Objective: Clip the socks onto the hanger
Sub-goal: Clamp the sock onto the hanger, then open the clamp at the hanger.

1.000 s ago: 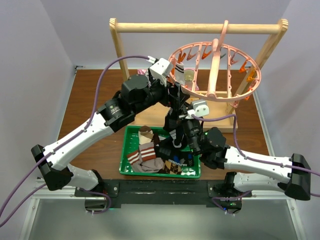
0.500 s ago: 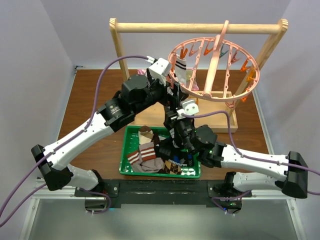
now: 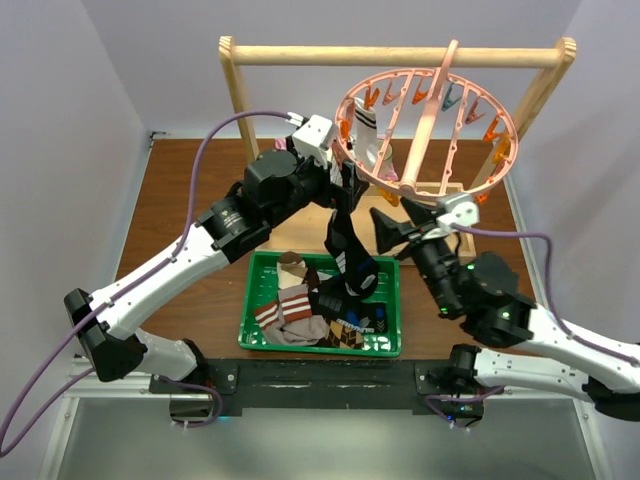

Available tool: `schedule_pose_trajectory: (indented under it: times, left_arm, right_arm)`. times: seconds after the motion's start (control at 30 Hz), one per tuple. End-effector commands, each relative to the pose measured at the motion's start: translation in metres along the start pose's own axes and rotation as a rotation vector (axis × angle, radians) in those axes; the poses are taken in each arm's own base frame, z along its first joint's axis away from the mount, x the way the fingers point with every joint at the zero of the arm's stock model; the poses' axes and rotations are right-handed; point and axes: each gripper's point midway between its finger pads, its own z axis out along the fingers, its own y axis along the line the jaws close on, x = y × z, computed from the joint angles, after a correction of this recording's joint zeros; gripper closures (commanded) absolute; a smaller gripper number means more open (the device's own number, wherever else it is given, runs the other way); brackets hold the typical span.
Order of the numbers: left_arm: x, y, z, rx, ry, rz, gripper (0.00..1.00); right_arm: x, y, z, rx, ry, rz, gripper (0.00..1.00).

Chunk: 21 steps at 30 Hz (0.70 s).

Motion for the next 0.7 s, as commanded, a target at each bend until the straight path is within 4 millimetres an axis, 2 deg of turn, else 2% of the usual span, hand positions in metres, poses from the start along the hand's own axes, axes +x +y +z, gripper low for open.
schedule_pose_trajectory:
  times: [0.0, 0.23, 0.3, 0.37, 0.43, 0.5, 0.6, 0.67]
  left_arm:
    - [-0.015, 0.019, -0.001, -0.07, -0.055, -0.002, 0.0]
    - [-0.014, 0.037, 0.0, -0.139, -0.058, -0.001, 0.0]
    - [-0.015, 0.044, 0.001, -0.16, -0.061, -0.012, 0.0]
    - [-0.016, 0.048, 0.002, -0.174, -0.063, -0.023, 0.0]
    - [-0.016, 0.05, 0.005, -0.179, -0.061, -0.037, 0.0]
    - [-0.022, 0.053, 0.005, -0.186, -0.069, -0.044, 0.0]
    - [-0.027, 0.058, 0.01, -0.202, -0.073, -0.058, 0.0]
    - [-0.034, 0.061, 0.011, -0.213, -0.086, -0.069, 0.0]
  right_arm:
    - [-0.032, -0.024, -0.019, 0.029, -0.007, 0.036, 0.37]
    - [-0.063, -0.054, -0.04, 0.076, -0.047, 0.094, 0.37]
    - [-0.062, -0.053, -0.042, 0.065, -0.041, 0.114, 0.36]
    - [-0.056, -0.039, -0.043, -0.016, -0.026, 0.101, 0.36]
    - [-0.039, -0.017, -0.043, -0.12, 0.029, 0.086, 0.37]
    - [-0.026, -0.005, -0.047, -0.181, 0.075, 0.103, 0.37]
    - [0.005, 0.02, -0.054, -0.305, 0.135, 0.127, 0.37]
    - [0.032, 0.031, -0.056, -0.332, 0.208, 0.122, 0.37]
